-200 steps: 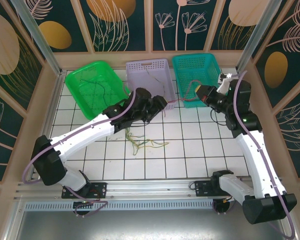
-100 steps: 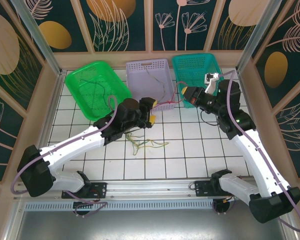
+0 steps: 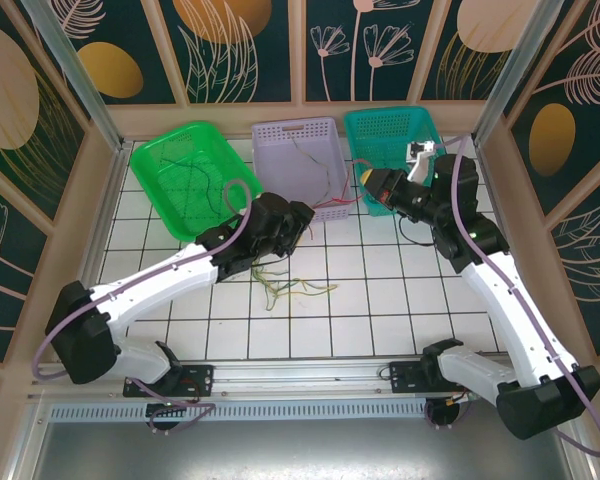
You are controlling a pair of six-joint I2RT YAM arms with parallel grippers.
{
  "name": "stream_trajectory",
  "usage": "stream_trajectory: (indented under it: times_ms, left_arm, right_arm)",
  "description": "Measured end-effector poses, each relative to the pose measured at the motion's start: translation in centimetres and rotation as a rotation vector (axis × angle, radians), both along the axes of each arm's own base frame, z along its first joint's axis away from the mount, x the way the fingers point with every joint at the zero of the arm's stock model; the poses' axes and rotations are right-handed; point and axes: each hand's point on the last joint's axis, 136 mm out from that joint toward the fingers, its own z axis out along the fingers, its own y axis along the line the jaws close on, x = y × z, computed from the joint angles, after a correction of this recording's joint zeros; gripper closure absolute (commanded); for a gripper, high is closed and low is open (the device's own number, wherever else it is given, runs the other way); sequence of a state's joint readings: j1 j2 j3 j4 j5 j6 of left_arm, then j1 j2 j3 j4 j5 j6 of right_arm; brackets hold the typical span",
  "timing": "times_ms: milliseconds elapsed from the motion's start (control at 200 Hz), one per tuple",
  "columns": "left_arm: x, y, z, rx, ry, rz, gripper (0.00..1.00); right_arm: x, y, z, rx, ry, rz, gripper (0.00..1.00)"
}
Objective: Untangle the cables
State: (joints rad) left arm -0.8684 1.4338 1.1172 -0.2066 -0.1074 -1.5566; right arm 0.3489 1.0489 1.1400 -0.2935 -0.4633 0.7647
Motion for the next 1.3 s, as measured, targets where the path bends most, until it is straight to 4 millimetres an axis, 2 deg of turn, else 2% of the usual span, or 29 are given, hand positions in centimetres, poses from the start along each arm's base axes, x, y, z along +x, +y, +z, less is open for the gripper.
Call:
stream_trajectory:
  times_ms: [160,245,340,425,591,831,966,1301]
  left_arm:
    - [0.6,-0.5,-2.4,0.160,-0.040,-0.092,0.47]
    - [0.7,0.1,-3.5,0.235,-0.052,-0.115,0.53]
    - [1.3,0.6,-3.8,0.292,-0.089,-0.118,0.71]
    - [2.1,1.4,-3.5,0.350,-0.142,-0.120,1.00]
    - [3.6,2.8,-3.1,0.489,-0.247,-0.133,1.00]
    - [4.6,4.9,-2.7,0.829,-0.427,-0.281,1.00]
    - [5.3,6.3,-2.4,0.999,-0.512,-0.366,1.00]
    - [8.6,11.5,-1.5,1.398,-0.578,-0.468,1.00]
  right_arm:
    - [0.1,0.3,-0.1,0.000,0.009,0.012,1.00]
    - [0.1,0.4,0.0,0.002,0.013,0.020,1.00]
    - [-0.2,0.6,0.2,0.008,0.012,0.038,1.00]
    - [-0.4,0.8,0.2,0.012,0.017,0.054,1.00]
    - [-0.9,0.6,-0.6,-0.015,0.046,0.068,1.00]
    - [-1.9,-0.8,-3.0,-0.119,0.085,0.094,1.00]
    - [-2.9,-0.5,-5.4,-0.223,0.136,0.155,1.00]
    - [-6.2,-0.3,-13.9,-0.609,0.300,0.272,1.00]
